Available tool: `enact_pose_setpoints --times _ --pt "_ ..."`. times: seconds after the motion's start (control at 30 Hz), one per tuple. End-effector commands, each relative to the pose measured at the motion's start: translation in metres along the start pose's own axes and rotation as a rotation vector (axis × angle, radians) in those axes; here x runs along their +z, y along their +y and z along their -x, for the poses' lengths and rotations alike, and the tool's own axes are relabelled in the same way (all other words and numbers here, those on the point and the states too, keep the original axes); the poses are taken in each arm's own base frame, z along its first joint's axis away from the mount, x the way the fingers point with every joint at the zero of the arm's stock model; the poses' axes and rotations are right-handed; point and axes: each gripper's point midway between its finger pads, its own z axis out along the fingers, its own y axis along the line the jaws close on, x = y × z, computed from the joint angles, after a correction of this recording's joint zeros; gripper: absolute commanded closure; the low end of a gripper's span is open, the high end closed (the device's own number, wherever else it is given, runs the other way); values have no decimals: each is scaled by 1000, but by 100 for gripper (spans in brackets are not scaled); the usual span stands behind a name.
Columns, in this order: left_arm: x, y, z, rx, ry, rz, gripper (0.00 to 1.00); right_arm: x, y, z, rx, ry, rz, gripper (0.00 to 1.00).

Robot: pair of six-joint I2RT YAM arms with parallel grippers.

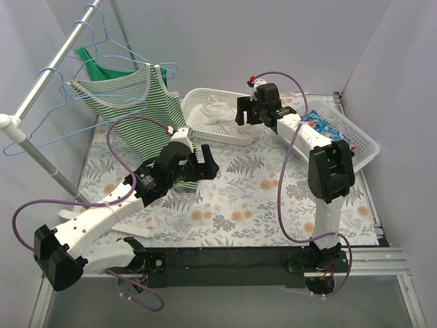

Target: Place the tank top on the hanger

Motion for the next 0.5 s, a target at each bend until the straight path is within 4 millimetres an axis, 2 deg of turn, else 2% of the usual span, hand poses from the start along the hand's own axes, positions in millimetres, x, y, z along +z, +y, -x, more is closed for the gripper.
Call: enact_pose_setpoints --times 0.0,0.07,0.13,0.17,0.2,0.3,0.33,0.37,0.43,0.47 --pt "-18 -20 24 -5 -40 -56 2 50 -11 35 -62 -58 -28 17" --pt "-22 -23 28 -5 -45 -64 2 70 -12 25 -69 -30 -18 17" --pt "-23 -22 29 0 -52 -63 2 81 -4 12 -71 19 15 17" --pt "-23 -21 30 0 -56 -59 2 88 -1 1 -91 48 19 21" --pt "-22 -21 29 4 -53 -56 2 88 3 0 -100 49 23 26" --pt "-22 -21 32 4 -61 -53 2 78 4 4 -94 31 10 53" --pt "-22 -21 33 2 -65 -50 2 71 6 17 -96 1 7 75" --pt "-22 -20 34 -1 -70 -46 2 67 7 24 -101 -17 9 85" --pt "-21 -19 33 -4 -73 -41 2 56 11 46 -107 -64 7 99" --pt "-20 -18 32 -6 -70 -35 2 51 13 55 -109 -84 8 99"
